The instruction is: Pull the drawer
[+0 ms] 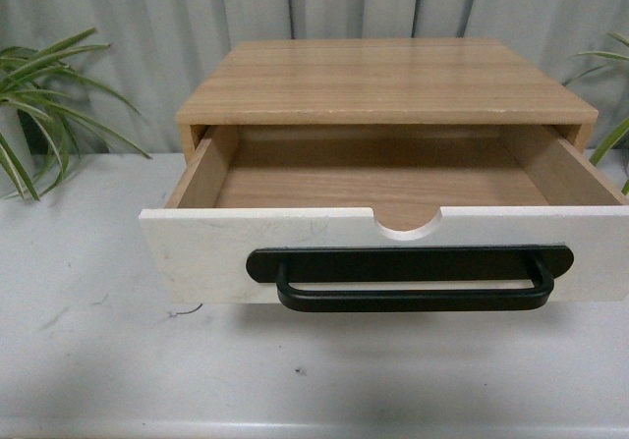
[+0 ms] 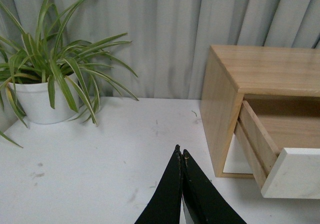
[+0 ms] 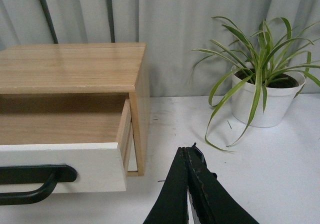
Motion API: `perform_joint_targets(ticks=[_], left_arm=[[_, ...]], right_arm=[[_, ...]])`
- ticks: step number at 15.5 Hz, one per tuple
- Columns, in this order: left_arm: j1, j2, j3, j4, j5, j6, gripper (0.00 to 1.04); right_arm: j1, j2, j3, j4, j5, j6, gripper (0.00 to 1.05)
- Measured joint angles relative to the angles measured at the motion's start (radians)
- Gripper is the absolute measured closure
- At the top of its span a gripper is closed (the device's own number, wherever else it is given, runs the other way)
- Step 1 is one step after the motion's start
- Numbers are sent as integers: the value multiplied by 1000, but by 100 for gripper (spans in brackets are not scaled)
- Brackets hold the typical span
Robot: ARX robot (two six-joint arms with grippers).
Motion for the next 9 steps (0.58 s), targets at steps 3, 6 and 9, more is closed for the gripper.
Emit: perform_joint_targets(ticks=[3,6,9], left_arm=[[-3,-67,-41,-12,0,0,103],[-3,-94,-41,-42,0,0,103],[-3,-137,-41,-88,1,0,103]], right_arm=[[0,-85,-20,-59,0,0,103],[0,-113,-49,-52,0,0,103],[0,-177,-49,-103,0,0,103]])
